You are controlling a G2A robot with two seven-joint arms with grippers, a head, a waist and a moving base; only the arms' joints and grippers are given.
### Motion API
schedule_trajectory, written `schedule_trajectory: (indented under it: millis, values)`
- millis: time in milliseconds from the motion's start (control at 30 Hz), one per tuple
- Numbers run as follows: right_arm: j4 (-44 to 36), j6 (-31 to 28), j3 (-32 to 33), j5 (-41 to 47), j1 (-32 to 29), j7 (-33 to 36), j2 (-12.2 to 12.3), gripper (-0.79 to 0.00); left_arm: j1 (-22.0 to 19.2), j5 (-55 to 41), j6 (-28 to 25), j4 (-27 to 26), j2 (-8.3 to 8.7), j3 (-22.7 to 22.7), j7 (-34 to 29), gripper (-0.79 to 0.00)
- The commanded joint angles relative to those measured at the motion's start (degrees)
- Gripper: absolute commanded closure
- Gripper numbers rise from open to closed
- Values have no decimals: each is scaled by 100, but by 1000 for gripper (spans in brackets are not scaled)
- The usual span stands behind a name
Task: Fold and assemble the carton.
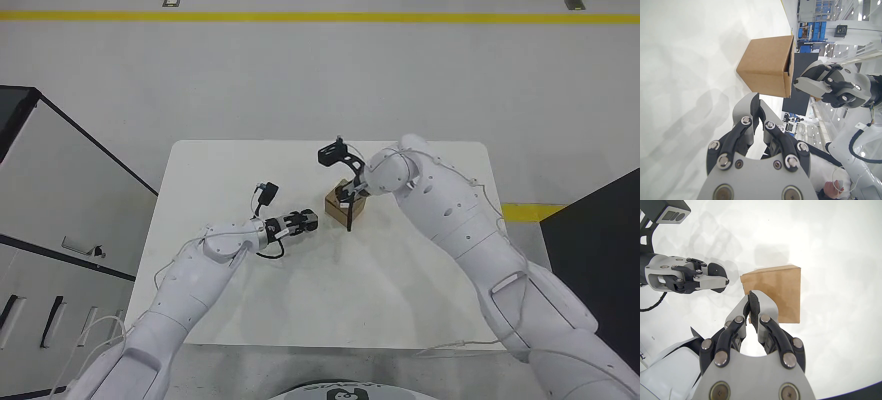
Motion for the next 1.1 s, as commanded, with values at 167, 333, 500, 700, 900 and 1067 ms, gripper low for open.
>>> schedule_trajectory:
  millis: [167,333,500,700,900,1067]
  values:
    - [234,-30,-119,53,65,-78,-68,0,-1,-12,-17,20,-3,-11,-4,0]
    - [367,-46,-188,90,114,-119,-115,0,-11,-4,-20,45,-6,-16,3,0]
    - [475,-73,-232,114,158,-145,-149,0,-24,-4,-20,59,-12,-12,4,0]
    - [524,-105,-225,154,209,-173,-169,0,-44,-12,-23,90,-22,-6,11,0]
    - [506,-117,-209,191,206,-144,-172,0,-55,-24,-33,108,-30,-3,9,0]
    - [565,-116,-248,194,200,-127,-192,0,-62,-24,-38,120,-33,-5,4,0]
